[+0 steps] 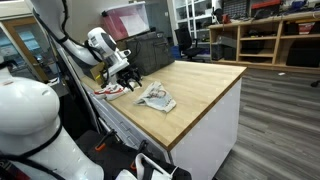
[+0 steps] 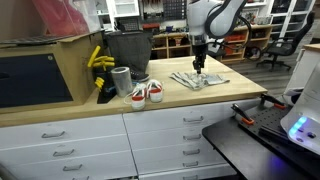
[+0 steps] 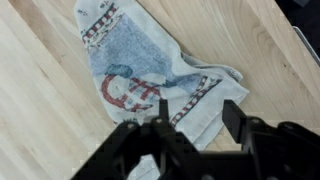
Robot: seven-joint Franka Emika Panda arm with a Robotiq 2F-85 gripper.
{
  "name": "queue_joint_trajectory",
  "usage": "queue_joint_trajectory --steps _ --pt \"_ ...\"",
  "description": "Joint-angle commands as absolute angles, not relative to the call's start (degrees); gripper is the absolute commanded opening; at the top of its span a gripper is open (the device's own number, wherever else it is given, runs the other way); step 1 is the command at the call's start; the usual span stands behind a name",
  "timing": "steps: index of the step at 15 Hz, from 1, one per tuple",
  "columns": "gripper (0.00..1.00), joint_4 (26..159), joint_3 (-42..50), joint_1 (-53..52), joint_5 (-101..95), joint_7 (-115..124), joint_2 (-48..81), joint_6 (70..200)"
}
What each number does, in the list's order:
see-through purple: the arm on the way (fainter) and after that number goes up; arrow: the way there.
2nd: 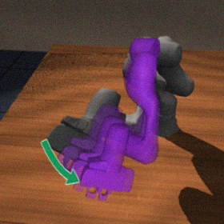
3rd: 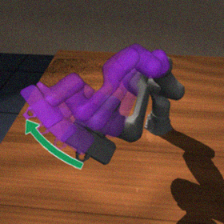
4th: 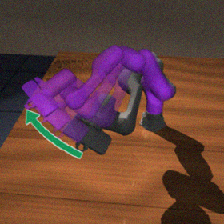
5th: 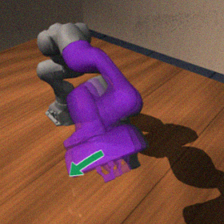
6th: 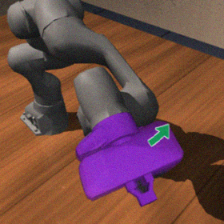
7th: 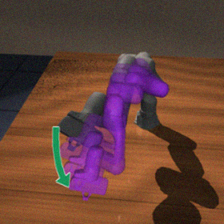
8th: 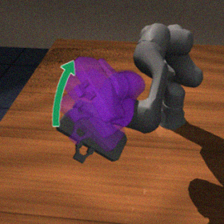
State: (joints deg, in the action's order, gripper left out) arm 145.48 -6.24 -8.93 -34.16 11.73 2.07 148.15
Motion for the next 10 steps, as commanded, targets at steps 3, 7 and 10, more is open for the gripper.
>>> queue_joint_trajectory --steps 3,7,10 --pt "1.00 141.0 -4.6 -6.6 -29.3 11.5 4.2 144.9" --pt "1.00 132.8 -1.7 -4.9 -26.6 15.2 10.3 137.2" --pt "1.00 126.6 0.6 -4.6 -24.9 18.4 15.1 131.5"
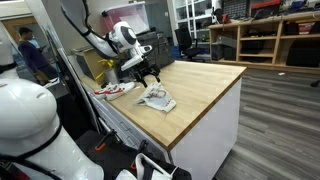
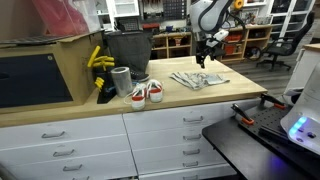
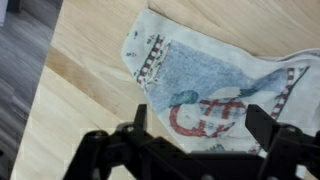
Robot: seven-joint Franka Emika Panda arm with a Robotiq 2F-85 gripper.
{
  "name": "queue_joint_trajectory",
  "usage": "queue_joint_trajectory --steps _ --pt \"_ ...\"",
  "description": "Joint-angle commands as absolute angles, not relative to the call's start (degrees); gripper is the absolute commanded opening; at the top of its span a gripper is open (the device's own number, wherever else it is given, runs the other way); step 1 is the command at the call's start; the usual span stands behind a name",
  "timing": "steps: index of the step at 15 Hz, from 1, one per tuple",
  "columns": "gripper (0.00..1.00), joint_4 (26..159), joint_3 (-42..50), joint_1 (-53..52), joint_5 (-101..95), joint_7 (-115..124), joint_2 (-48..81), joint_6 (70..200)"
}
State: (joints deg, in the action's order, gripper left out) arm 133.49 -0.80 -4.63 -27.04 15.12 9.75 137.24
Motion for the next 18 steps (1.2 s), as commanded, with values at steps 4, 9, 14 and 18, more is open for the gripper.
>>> queue_joint_trajectory --steps 4,9,14,18 --pt "1.00 119.6 3.1 -4.2 -20.1 22.0 21.3 124.5" --pt "1.00 112.8 6.5 -1.3 -11.9 23.1 26.9 117.4" --pt "1.00 109.8 9.2 3.0 -5.0 23.6 30.1 112.4" --pt "1.00 109.5 9.0 5.3 2.0 24.8 31.6 113.4"
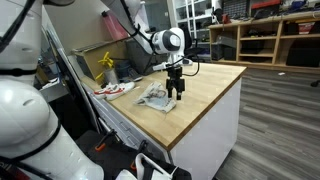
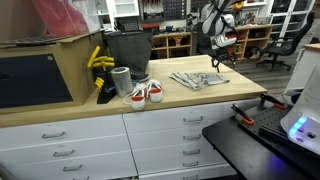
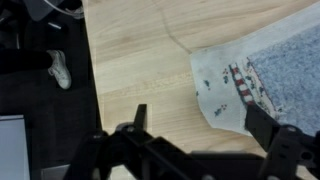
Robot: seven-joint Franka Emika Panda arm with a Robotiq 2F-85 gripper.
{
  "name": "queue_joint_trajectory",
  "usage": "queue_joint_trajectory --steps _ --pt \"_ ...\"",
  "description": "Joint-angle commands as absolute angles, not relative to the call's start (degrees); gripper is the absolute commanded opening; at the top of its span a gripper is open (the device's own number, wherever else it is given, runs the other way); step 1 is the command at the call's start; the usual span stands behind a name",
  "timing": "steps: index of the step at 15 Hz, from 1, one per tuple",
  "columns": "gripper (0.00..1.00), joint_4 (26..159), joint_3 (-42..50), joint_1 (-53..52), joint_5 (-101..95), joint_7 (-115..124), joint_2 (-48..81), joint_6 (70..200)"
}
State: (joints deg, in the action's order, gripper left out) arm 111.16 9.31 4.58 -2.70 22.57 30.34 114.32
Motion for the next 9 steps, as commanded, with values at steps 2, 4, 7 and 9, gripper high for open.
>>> queue_joint_trajectory --steps 2,4,7,9 --pt "1.00 110.0 8.6 5.8 5.7 24.5 32.1 115.5" --pt "1.00 110.4 8.6 5.9 8.3 23.9 32.6 118.3" --pt "1.00 110.0 8.6 6.3 10.8 22.7 33.3 121.5" --pt "1.00 110.5 8.6 6.6 11.7 21.9 33.0 123.5"
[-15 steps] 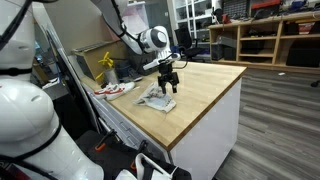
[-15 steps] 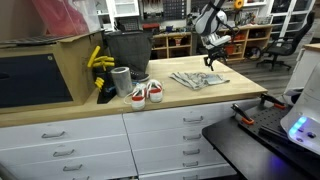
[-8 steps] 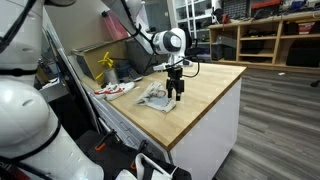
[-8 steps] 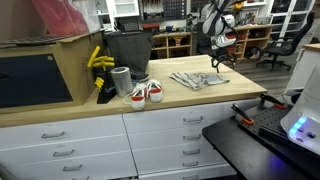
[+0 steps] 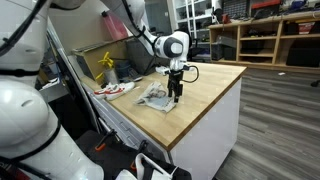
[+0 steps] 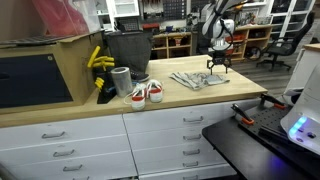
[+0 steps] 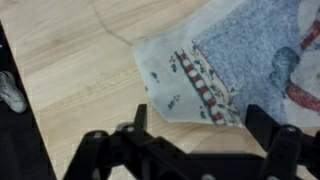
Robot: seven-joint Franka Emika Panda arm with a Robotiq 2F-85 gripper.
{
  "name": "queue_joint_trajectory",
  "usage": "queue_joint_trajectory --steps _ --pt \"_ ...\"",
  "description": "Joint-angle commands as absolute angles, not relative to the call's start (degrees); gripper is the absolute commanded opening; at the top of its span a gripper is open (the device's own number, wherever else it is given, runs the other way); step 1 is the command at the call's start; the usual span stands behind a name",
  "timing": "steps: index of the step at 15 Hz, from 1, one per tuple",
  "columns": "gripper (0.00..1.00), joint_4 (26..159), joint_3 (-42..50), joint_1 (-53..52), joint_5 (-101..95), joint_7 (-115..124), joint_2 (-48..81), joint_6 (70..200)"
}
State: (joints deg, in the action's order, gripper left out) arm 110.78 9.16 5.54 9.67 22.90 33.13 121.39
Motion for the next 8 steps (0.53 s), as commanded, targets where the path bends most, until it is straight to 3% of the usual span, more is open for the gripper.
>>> queue_joint_trajectory --steps 1,8 --pt "1.00 110.8 8.5 6.7 12.2 21.6 32.9 124.3" --pt "1.00 112.0 7.6 7.8 14.2 18.3 32.5 127.2"
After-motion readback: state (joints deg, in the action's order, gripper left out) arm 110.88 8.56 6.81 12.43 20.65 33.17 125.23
